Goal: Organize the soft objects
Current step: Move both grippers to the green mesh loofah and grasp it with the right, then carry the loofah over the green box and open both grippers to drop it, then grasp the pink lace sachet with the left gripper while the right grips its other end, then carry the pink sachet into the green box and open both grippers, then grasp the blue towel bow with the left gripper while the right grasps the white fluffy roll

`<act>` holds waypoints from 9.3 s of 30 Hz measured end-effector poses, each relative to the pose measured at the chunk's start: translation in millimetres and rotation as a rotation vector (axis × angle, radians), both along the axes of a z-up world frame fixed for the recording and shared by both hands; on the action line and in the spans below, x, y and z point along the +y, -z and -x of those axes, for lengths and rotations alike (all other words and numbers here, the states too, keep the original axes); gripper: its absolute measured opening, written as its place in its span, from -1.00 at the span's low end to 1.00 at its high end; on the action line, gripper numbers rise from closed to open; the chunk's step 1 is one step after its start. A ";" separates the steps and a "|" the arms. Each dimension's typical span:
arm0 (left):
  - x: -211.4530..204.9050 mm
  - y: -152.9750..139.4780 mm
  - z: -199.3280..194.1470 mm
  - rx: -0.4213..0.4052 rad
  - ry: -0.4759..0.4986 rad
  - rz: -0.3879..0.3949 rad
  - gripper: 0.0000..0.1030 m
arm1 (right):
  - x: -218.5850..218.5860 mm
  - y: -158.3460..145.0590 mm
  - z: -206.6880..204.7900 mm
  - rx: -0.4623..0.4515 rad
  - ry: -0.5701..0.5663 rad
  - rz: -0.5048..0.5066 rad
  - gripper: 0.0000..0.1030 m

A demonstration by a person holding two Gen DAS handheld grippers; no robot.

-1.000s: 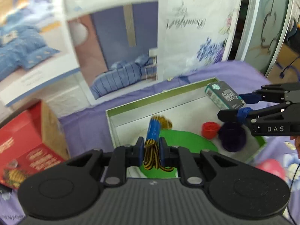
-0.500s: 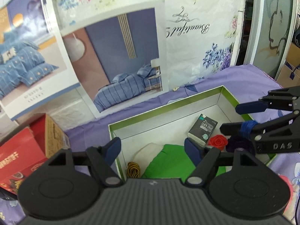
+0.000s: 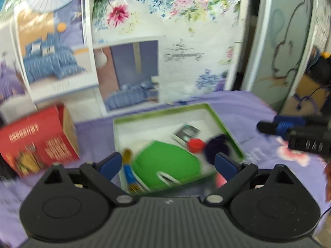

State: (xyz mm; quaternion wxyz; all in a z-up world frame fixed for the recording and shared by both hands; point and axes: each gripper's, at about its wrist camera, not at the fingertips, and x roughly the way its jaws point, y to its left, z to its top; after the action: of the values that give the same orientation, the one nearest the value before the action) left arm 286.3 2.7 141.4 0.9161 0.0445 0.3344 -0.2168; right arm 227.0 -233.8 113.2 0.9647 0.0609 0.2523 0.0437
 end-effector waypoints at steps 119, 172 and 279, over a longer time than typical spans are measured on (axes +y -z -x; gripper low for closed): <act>86.0 86.5 118.5 0.148 -0.177 0.039 0.62 | 28.1 79.1 140.7 -0.079 -0.146 -0.050 -0.29; -28.7 7.5 31.3 0.276 0.151 0.163 0.03 | 74.5 39.6 77.8 -0.141 -0.317 0.180 -0.43; 90.2 191.9 4.9 0.257 -0.380 -0.153 0.82 | -14.7 177.9 94.8 0.215 0.232 0.065 -0.19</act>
State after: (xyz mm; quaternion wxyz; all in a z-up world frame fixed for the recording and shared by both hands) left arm 281.4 92.9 -50.5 0.8842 0.0222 0.4663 -0.0182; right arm 132.2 -248.4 -64.7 0.9322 0.0628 0.3467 -0.0829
